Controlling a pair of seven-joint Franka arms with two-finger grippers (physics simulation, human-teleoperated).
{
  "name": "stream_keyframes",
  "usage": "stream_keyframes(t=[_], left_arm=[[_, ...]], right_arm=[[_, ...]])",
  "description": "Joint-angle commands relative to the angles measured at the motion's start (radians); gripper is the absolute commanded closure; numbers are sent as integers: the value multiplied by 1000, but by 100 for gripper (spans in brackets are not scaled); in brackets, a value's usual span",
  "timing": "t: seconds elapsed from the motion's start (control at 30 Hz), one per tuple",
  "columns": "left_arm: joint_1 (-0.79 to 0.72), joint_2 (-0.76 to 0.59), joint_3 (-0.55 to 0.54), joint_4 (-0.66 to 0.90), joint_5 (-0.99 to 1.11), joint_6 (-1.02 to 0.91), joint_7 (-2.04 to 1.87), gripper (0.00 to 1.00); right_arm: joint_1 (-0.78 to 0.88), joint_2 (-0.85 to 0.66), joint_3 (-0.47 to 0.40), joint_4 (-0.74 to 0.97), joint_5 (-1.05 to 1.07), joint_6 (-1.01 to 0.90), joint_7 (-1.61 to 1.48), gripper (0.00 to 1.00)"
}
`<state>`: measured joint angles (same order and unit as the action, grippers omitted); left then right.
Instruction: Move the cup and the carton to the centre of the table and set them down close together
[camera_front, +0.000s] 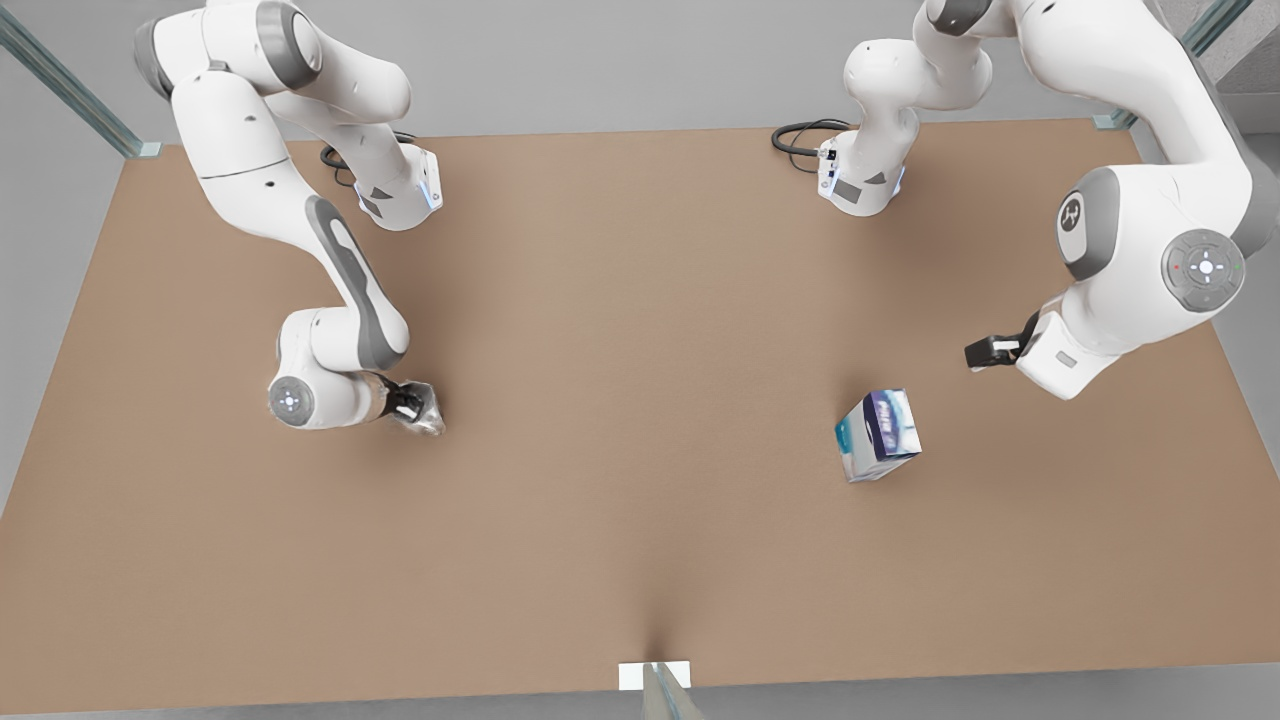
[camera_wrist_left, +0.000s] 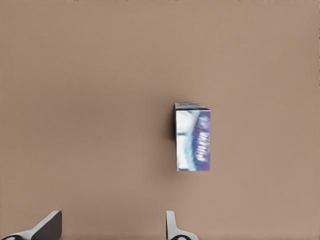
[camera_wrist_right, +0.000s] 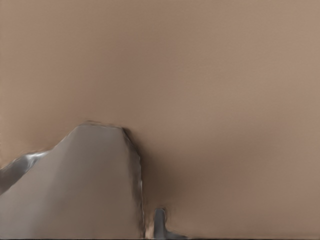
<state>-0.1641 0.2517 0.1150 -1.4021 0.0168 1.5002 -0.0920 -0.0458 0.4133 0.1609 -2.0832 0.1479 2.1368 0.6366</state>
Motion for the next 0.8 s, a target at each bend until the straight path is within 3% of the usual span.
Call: stream_keyframes(t=[0.0, 0.07, 0.5, 0.57, 0.7, 0.77], left_arm=[[-2, 0, 0, 0, 0, 0, 0, 0], [-2, 1, 0, 0, -1, 0, 0, 0], [-3, 9, 0, 0, 0, 2, 0, 0], [-3, 8, 0, 0, 0, 2, 0, 0], [-3, 9, 0, 0, 0, 2, 0, 0], [-3, 9, 0, 0, 0, 2, 0, 0]], right_arm=[[0, 1, 0, 0, -1, 0, 0, 75], [-3, 1, 0, 2, 1, 0, 0, 79], [-12, -15, 49, 49, -2, -17, 5, 79], [41, 24, 65, 173, 5, -18, 18, 79], [218, 324, 51, 659, 84, -14, 26, 79], [403, 466, -124, 882, 231, -12, 23, 79]])
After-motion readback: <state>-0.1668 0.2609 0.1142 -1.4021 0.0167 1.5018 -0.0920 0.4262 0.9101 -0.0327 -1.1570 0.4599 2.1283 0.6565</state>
